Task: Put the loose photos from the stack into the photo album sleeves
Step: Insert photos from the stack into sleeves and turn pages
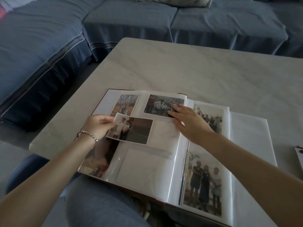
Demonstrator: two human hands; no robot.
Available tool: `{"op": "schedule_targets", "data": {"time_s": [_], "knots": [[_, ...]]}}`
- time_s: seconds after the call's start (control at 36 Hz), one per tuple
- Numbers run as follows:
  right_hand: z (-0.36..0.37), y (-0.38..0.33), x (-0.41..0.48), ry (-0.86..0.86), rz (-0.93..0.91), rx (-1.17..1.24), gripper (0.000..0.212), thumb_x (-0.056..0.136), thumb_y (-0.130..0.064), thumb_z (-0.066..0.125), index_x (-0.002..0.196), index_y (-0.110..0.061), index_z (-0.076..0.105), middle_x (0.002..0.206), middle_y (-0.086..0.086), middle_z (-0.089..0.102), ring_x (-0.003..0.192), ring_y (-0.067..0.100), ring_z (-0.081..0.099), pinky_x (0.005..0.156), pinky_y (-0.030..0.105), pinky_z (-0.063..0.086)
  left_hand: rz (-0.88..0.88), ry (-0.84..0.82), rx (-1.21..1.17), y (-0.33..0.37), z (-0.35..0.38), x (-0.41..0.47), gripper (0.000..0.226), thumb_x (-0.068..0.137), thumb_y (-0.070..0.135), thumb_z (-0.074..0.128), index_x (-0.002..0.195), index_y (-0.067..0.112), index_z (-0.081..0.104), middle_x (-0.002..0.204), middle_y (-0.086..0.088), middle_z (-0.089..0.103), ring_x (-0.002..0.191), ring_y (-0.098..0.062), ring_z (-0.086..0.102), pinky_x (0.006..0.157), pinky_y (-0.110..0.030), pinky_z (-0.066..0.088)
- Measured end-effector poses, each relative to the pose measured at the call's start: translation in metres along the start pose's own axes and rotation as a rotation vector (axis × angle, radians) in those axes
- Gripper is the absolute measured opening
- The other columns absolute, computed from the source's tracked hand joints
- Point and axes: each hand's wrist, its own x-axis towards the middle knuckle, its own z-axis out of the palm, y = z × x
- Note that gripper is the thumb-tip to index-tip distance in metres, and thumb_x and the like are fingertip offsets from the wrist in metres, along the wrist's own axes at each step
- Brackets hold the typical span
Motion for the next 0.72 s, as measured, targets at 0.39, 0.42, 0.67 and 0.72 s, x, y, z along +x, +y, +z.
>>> {"op": "schedule_targets", "data": {"time_s": [0.39,0.42,0.67,0.72], "knots": [[-0.005,-0.001,0.000,-0.052,-0.006,-0.012,0.041,0.102,-0.025,0.030,0.143,-0.029,0.035,0.155,-0.009,0.020,0.143,0.009,0.009,0.115,0.025,0.006,-0.182,-0.324,-0.288,0.020,0.025,-0.009,0.020,0.085,-0.001,0.062,0.084,0.018,0.069,0.077,0.002,0.071,0.070,-0.009,0.068,0.060,-0.020,0.055],[-0.005,-0.001,0.000,-0.051,-0.007,-0.012,0.041,0.102,-0.024,0.030,0.143,-0.028,0.035,0.155,-0.009,0.020,0.143,0.009,0.009,0.114,0.023,0.005,-0.211,-0.339,-0.321,0.021,0.025,-0.009,0.023,0.087,-0.003,0.058,0.082,0.016,0.068,0.075,0.001,0.071,0.067,-0.010,0.068,0.057,-0.019,0.055],[-0.005,-0.002,0.000,-0.044,-0.004,-0.010,0.041,0.102,-0.024,0.030,0.143,-0.028,0.034,0.155,-0.008,0.020,0.143,0.009,0.009,0.114,0.024,0.005,-0.153,-0.224,-0.096,0.027,0.027,-0.016,0.009,0.077,0.022,0.075,0.077,0.021,0.066,0.080,0.002,0.066,0.075,-0.010,0.060,0.058,-0.016,0.051],[-0.005,-0.002,0.000,-0.044,-0.003,-0.012,0.041,0.102,-0.024,0.030,0.143,-0.028,0.034,0.155,-0.008,0.020,0.143,0.010,0.009,0.116,0.027,0.009,-0.144,-0.217,-0.063,0.031,0.027,-0.018,0.014,0.074,0.025,0.078,0.077,0.020,0.064,0.075,0.004,0.063,0.066,-0.006,0.057,0.044,-0.009,0.043]]}}
